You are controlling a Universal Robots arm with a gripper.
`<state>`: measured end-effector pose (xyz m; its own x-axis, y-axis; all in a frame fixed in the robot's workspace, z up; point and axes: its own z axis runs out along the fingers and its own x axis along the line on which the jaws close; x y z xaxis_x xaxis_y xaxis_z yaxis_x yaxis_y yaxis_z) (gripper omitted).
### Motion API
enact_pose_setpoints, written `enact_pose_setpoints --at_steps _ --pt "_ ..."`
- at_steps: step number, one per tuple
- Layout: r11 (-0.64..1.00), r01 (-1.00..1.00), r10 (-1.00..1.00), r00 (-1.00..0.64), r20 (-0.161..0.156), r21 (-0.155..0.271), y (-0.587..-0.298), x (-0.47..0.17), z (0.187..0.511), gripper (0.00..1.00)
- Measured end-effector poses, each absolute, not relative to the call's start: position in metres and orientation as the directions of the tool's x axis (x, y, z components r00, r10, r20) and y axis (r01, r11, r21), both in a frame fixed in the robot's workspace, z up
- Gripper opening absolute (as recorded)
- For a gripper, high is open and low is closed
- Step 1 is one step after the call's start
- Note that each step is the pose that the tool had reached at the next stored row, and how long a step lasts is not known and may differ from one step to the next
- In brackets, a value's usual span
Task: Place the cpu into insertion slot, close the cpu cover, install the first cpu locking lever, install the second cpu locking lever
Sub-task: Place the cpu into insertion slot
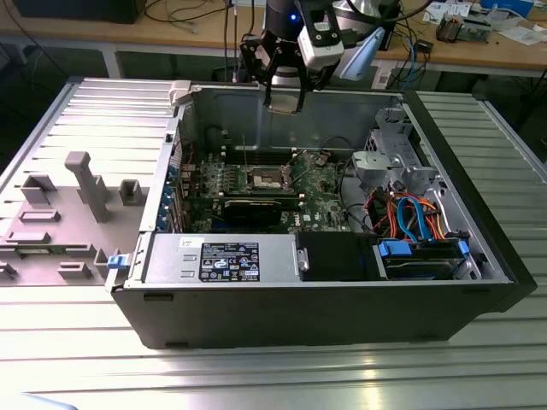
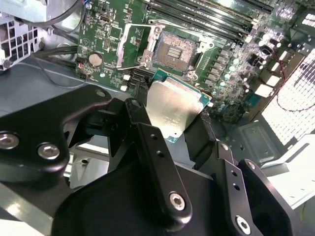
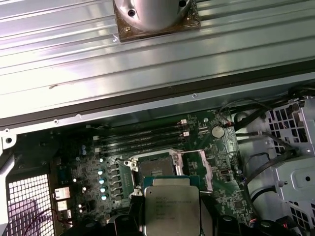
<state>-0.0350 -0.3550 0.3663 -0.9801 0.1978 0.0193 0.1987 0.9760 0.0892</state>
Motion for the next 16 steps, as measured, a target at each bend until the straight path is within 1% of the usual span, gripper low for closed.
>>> enact_pose_setpoints --at_steps 5,16 --pt "0.963 0.253 0.252 -0.968 0.019 0.089 -0.355 -0.0352 0.3658 0.55" --pt "0.959 0.267 0.267 -0.964 0.019 0.089 -0.355 -0.0353 0.3657 0.55"
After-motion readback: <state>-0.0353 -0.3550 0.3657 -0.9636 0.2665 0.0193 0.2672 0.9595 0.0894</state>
